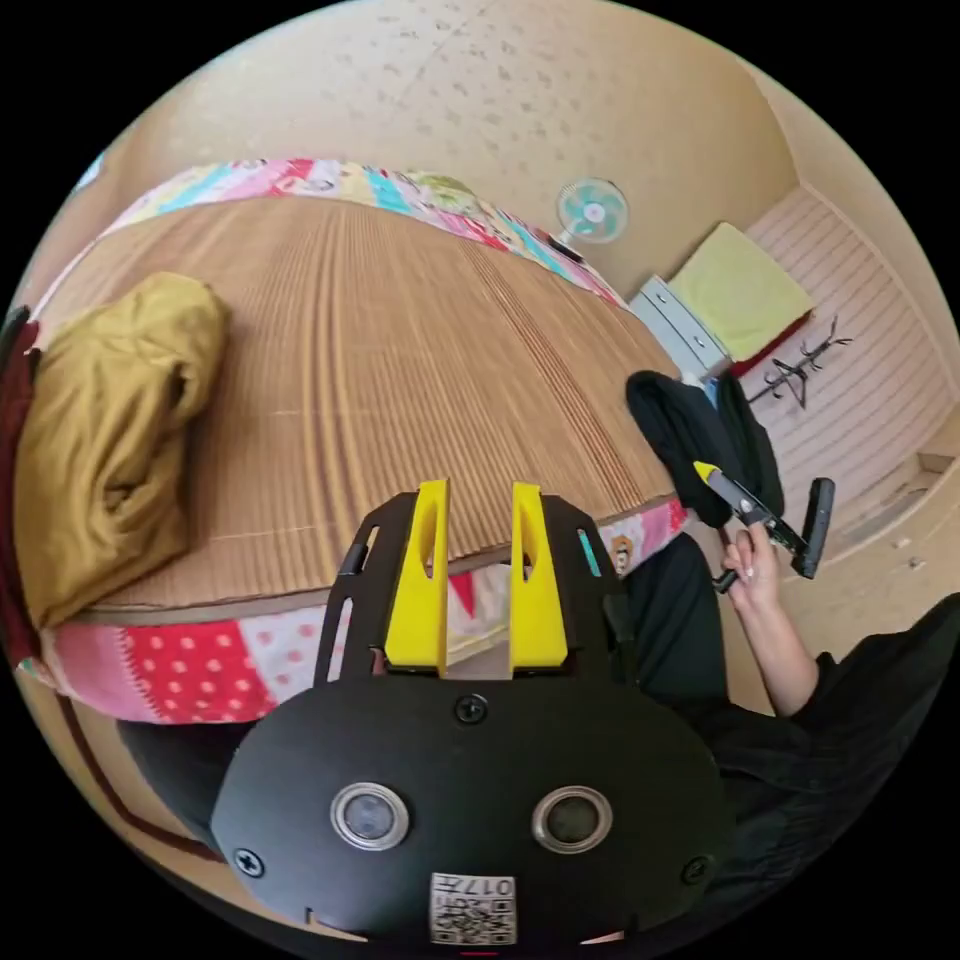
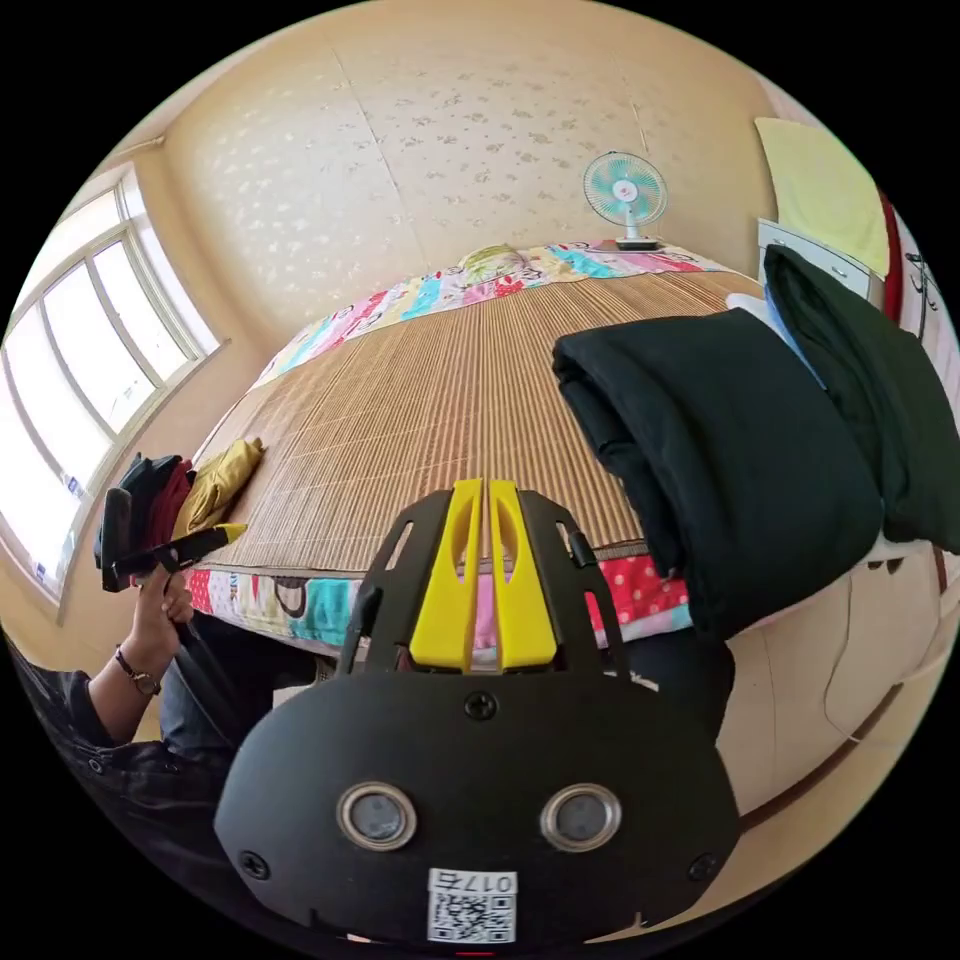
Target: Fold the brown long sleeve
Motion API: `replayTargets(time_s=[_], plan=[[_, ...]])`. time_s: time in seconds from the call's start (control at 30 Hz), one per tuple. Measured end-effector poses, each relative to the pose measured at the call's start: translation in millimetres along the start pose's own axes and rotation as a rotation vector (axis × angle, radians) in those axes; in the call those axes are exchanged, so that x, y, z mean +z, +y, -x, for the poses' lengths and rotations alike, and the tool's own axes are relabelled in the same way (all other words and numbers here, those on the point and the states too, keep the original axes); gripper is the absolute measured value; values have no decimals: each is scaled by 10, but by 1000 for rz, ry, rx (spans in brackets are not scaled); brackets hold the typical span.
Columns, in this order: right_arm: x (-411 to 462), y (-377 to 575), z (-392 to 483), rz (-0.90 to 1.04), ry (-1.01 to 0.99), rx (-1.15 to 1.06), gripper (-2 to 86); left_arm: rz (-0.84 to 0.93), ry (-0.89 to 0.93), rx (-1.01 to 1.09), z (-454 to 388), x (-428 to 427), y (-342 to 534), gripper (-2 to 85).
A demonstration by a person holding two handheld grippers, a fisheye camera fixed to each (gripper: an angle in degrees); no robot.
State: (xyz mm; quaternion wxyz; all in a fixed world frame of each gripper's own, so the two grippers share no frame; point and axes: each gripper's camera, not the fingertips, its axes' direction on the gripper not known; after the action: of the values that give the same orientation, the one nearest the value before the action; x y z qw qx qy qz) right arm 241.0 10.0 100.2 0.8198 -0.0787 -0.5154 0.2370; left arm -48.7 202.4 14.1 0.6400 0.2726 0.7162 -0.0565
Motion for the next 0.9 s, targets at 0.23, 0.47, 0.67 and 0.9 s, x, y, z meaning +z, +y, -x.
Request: replayTargets(time_s=[0.23, 0.47, 0.67, 0.9], plan=[[143, -161, 521, 61, -218, -119, 6, 164, -123, -300, 1004, 222, -177, 128], [-51, -85, 290, 124, -246, -83, 8, -85, 436, -258, 582, 28, -402, 51], [-210, -6, -370, 139, -409, 60, 52, -7, 619, 298, -1288, -180, -335, 51], [358, 92, -922, 318, -851, 302, 125, 364, 806, 408, -2648, 638, 864, 54]])
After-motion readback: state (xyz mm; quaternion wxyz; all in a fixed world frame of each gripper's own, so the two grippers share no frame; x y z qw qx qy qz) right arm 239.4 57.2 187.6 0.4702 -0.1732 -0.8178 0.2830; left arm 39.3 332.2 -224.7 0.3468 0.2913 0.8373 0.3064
